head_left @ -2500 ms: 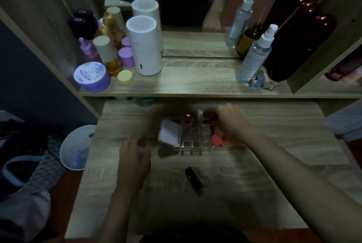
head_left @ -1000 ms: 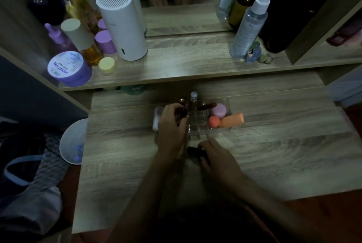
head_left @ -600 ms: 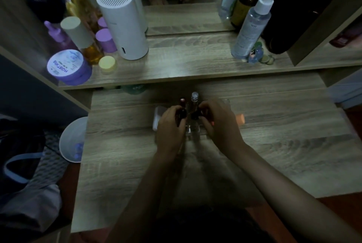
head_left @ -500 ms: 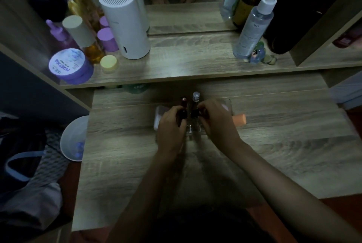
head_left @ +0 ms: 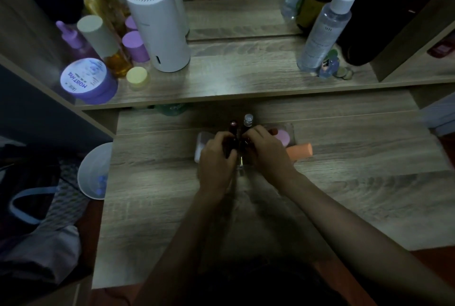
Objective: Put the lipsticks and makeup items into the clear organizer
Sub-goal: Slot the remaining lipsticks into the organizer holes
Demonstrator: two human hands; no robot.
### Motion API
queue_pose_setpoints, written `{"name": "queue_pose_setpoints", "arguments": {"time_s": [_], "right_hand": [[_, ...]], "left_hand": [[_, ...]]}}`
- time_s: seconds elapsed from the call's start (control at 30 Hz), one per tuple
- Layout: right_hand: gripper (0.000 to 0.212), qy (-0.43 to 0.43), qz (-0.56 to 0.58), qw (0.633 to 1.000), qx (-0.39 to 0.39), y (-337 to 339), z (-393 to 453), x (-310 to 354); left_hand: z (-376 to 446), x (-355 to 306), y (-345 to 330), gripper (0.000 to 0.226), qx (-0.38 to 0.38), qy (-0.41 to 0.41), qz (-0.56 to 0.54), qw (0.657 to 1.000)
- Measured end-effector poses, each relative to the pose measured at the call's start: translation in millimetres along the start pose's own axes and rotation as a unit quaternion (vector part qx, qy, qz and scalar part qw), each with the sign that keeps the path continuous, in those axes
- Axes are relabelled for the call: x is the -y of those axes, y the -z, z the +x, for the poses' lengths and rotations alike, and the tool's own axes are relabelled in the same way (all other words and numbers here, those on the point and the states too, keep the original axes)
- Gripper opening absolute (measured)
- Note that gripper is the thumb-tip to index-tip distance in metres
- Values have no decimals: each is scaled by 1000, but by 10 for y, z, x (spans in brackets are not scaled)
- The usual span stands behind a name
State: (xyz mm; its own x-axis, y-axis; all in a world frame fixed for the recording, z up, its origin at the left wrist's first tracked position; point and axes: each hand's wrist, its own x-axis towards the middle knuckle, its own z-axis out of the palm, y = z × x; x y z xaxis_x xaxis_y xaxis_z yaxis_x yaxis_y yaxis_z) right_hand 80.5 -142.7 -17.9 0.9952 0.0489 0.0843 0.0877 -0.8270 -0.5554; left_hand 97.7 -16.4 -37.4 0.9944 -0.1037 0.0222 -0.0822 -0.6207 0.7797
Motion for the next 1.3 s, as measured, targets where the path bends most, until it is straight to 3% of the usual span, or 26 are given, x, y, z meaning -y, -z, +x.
{"name": "queue_pose_setpoints", "arguments": {"time_s": [0.37, 0.5, 0.63, 0.73, 0.87, 1.03, 1.3], "right_hand": [[26, 22, 6, 1000, -15, 146, -47, 49], [10, 31, 8, 996, -81, 475, -154, 99], [16, -22, 59, 983, -173, 700, -237, -9], [33, -85, 78, 984, -133, 600, -220, -104], [23, -90, 103, 983, -124, 432, -158, -132], [17, -67, 68, 986, -134, 433, 52, -99], [18, -13, 2, 995, -103, 449, 207, -86]], "left_hand": [[-41, -94, 153, 25, -9, -47, -15, 999], [8, -176, 321, 24, -30, -92, -8, 995], [105, -312, 419, 33, -37, -124, -7, 992], [192, -398, 381, 43, 8, -133, 12, 991], [292, -444, 279, 45, 79, -149, 48, 984], [375, -468, 252, 32, 61, -158, 63, 984], [414, -487, 251, 30, 67, -164, 57, 982]]}}
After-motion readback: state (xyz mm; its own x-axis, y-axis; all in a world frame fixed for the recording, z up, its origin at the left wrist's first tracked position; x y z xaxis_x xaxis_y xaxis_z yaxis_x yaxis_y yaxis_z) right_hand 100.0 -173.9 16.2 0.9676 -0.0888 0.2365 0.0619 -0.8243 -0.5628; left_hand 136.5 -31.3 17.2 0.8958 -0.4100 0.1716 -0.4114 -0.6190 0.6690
